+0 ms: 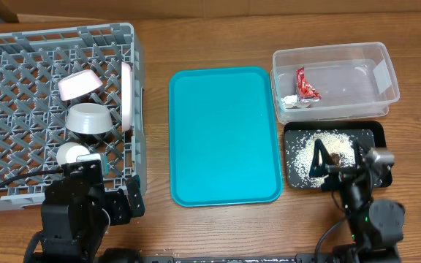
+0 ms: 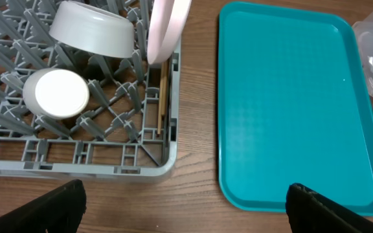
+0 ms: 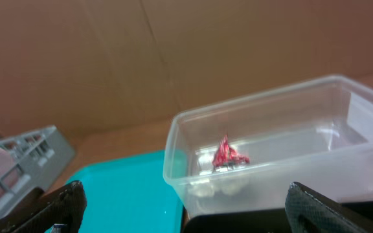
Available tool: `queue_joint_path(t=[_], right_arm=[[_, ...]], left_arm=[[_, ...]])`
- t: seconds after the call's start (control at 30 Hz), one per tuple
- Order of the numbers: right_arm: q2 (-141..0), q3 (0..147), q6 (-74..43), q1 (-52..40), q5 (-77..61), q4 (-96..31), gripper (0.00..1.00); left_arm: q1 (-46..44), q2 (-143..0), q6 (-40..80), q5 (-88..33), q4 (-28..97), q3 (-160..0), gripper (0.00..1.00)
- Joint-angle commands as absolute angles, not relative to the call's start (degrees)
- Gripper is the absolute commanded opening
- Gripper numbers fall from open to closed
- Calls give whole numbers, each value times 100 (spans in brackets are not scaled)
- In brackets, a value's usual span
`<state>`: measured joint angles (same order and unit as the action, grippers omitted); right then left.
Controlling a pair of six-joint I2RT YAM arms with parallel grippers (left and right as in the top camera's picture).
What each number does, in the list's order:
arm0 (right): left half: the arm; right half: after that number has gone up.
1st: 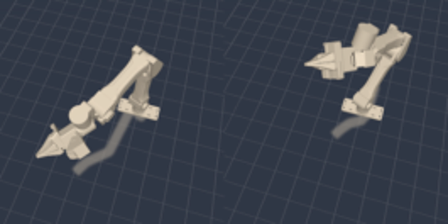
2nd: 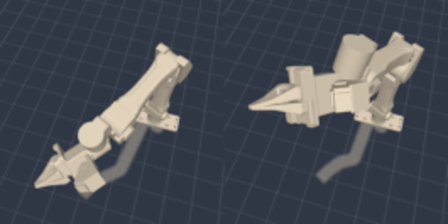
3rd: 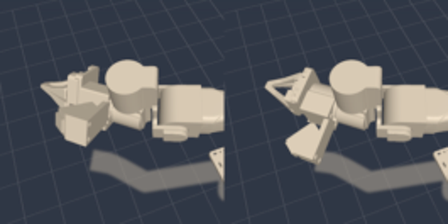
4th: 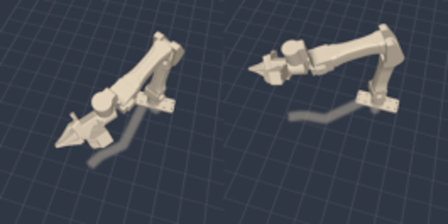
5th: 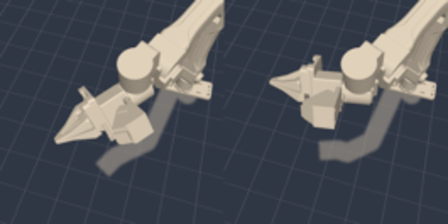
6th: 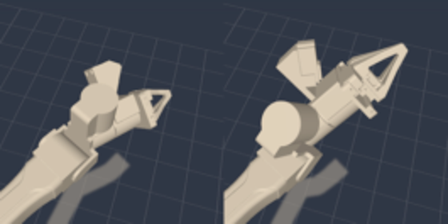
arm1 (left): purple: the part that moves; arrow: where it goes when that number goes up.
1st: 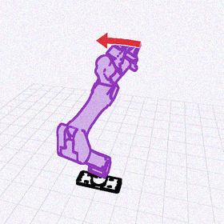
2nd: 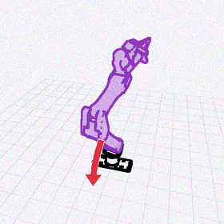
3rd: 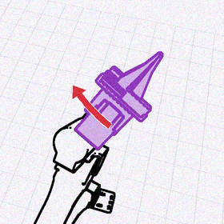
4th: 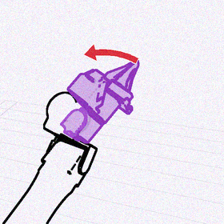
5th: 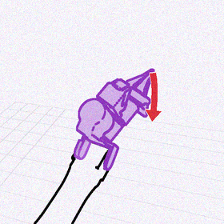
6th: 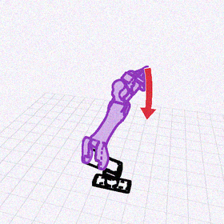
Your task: Sort waste into correct bins and load items into the dishwasher
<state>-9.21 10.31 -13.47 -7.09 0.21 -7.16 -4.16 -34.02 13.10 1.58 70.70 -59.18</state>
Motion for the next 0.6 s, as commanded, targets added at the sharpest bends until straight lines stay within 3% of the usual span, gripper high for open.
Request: queue_joint_path(t=[0.0, 0.57], right_arm=[[-276, 692, -1352, -668, -8, -515, 100], [-16, 45, -1334, -451, 123, -462, 100]], left_arm=[[-451, -3371, 1199, 189, 7048, -5929, 100], [-451, -3371, 1199, 189, 7048, -5929, 100]])
